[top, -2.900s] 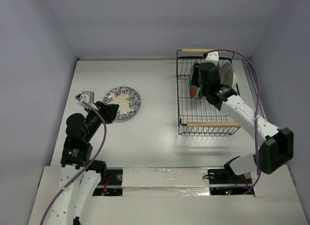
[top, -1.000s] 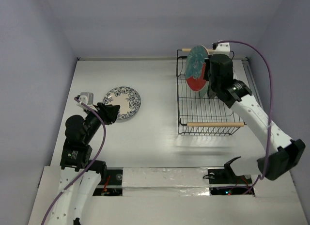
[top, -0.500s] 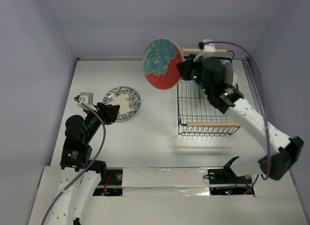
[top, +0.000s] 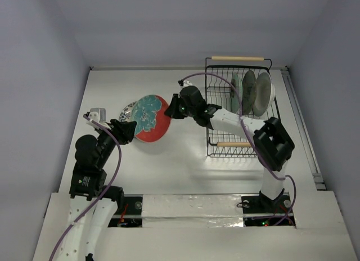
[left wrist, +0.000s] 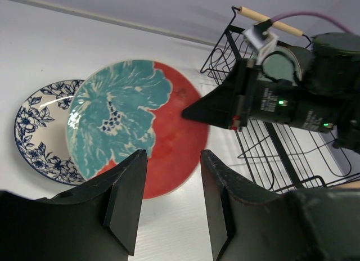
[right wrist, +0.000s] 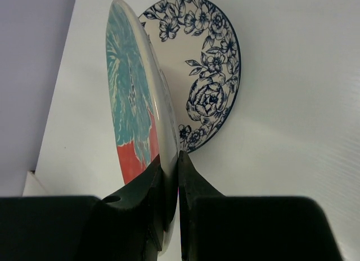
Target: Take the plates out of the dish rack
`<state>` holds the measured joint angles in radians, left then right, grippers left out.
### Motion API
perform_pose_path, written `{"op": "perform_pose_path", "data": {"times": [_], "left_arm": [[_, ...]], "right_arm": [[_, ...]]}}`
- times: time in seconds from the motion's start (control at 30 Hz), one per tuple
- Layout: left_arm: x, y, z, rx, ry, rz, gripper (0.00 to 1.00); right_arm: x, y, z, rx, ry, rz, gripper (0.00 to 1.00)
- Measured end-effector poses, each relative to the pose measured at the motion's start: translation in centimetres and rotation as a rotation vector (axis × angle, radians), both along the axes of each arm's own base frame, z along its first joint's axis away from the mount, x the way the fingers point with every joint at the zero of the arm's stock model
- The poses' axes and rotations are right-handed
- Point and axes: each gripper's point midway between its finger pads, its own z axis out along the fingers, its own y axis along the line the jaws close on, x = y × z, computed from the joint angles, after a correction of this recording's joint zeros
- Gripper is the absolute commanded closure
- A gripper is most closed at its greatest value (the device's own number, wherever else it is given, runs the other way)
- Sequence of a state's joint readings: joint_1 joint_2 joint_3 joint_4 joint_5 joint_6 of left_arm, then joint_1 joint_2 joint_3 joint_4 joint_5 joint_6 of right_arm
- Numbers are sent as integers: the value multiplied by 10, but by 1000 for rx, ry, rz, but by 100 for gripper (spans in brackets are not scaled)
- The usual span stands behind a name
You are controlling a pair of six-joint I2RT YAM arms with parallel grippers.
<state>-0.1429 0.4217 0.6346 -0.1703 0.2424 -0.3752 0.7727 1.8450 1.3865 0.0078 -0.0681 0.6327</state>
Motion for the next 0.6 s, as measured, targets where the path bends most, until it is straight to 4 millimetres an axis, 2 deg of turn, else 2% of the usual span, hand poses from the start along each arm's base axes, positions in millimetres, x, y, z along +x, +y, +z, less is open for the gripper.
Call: {"op": "perform_pose_path", "data": {"times": [0.13, 0.37, 0.47, 0.57, 0.6], "left_arm": [[0, 0, 0, 0, 0, 1, 60], [0, 0, 0, 0, 0, 0, 60], [0, 0, 0, 0, 0, 0, 60], [0, 0, 0, 0, 0, 0, 60], [0, 0, 0, -1, 0, 0, 60]], "right_arm": [[11, 14, -21, 28, 56, -26, 100], [30, 31, -46, 56, 100, -74, 100], [35, 37, -60, 74, 132, -91, 96], [37, 39, -64, 88, 147, -102, 84], [37, 39, -64, 90, 148, -103, 72]]}}
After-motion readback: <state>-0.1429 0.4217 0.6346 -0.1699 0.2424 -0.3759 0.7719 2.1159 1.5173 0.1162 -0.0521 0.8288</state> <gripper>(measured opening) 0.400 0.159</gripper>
